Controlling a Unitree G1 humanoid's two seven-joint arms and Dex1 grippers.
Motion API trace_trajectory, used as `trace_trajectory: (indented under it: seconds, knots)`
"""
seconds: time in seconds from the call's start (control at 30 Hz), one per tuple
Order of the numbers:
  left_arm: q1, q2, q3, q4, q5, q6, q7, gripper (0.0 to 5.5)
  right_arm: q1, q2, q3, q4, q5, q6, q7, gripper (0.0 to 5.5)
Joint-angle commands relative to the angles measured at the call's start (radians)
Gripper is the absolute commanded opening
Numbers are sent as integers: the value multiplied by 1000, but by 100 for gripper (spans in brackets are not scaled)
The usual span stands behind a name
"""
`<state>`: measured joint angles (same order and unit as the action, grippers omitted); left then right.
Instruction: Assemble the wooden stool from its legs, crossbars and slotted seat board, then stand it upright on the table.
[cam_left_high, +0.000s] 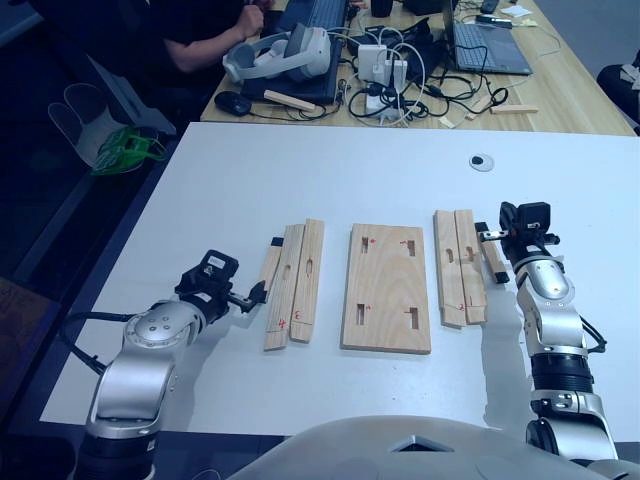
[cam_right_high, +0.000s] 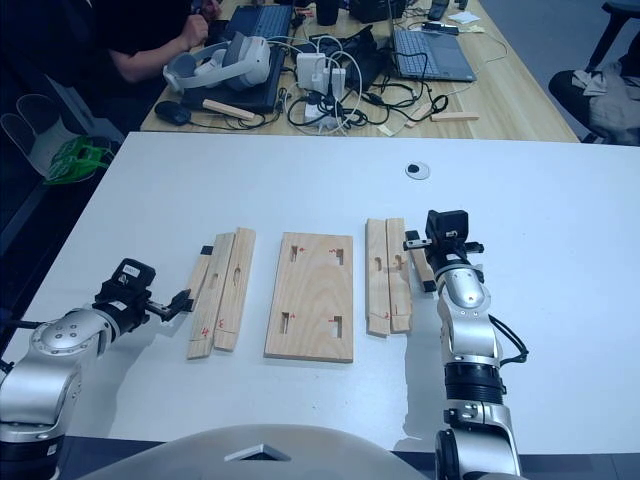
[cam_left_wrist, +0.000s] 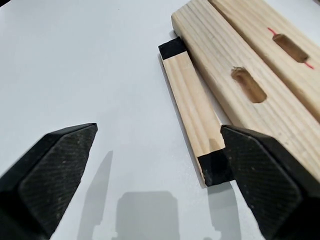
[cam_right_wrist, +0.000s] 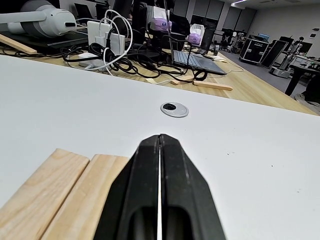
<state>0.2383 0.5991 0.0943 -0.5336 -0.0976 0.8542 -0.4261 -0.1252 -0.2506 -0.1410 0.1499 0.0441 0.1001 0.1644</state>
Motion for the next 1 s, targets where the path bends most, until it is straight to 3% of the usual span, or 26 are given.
trace_trajectory:
  seconds: [0.03,0.5,0.73,0.87,1.0]
  knots:
    - [26,36,-13,8,6,-13,-23,458,-4,-3,-6,-17,7,12,-3,0]
    - [105,53,-55,-5,6,-16,-47,458,-4,-4,-4,-28,4,19,-5,0]
    - [16,-147,-34,-35,-80,278,60,458,-14,-10,1,-23,0,21,0,0]
    - [-19,-181,-28,34,-76,298,102,458,-22,-16,7,-11,-5,17,6,0]
    - [-14,-161,-17,108,-75,256,97,396,-30,-21,11,5,-12,8,8,0]
